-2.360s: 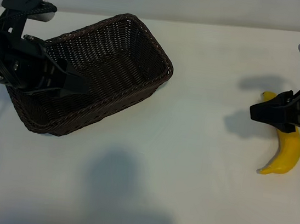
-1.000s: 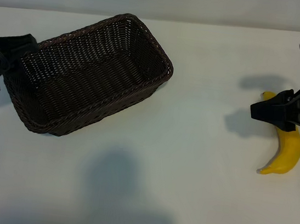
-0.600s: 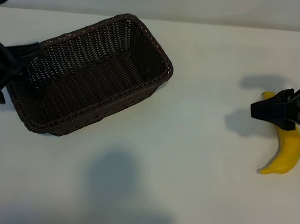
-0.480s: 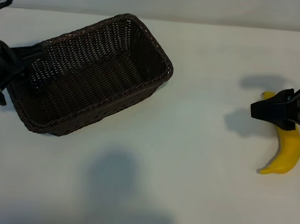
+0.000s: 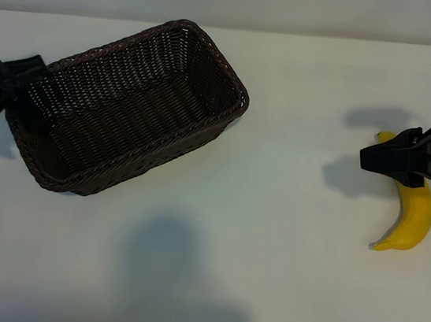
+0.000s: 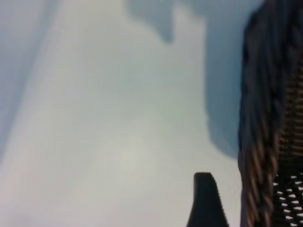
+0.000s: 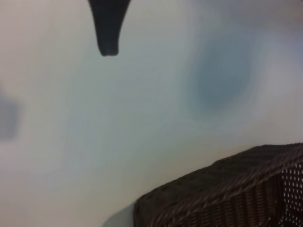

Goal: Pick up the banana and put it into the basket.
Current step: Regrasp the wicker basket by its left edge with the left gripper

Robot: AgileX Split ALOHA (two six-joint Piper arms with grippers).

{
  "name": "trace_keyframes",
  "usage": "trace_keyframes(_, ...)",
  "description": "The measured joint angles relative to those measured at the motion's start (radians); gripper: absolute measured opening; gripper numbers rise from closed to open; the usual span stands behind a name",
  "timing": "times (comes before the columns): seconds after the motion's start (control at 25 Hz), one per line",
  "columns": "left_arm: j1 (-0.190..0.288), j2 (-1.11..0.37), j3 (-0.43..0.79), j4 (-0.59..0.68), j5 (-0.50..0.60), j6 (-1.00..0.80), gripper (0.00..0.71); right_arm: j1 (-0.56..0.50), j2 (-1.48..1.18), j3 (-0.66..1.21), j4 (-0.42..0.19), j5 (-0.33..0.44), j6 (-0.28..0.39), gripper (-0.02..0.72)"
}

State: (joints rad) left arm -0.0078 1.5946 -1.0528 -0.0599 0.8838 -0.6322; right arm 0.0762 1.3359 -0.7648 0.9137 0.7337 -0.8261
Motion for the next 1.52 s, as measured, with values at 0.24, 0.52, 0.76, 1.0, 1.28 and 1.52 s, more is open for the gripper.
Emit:
trace_keyframes(0.24, 0.017, 0.009, 0.0, -0.004, -0.007, 0.009, 0.514, 0.0, 0.0, 0.0, 0.0, 0.0, 0.0, 0.569)
trace_keyframes(0.52, 0.017, 0.078, 0.0, -0.047, -0.033, 0.042, 0.514, 0.0, 0.0, 0.0, 0.0, 0.0, 0.0, 0.569)
trace_keyframes(0.76, 0.017, 0.136, 0.0, -0.049, -0.088, 0.057, 0.514, 0.0, 0.0, 0.0, 0.0, 0.0, 0.0, 0.569)
trace_keyframes(1.0, 0.017, 0.199, 0.0, -0.053, -0.149, 0.065, 0.514, 0.0, 0.0, 0.0, 0.0, 0.0, 0.0, 0.569)
trace_keyframes(1.28, 0.017, 0.242, -0.001, -0.054, -0.186, 0.089, 0.499, 0.0, 0.0, 0.0, 0.0, 0.0, 0.0, 0.569)
trace_keyframes(1.52, 0.017, 0.246, -0.001, -0.058, -0.196, 0.092, 0.353, 0.0, 0.0, 0.0, 0.0, -0.001, 0.0, 0.569)
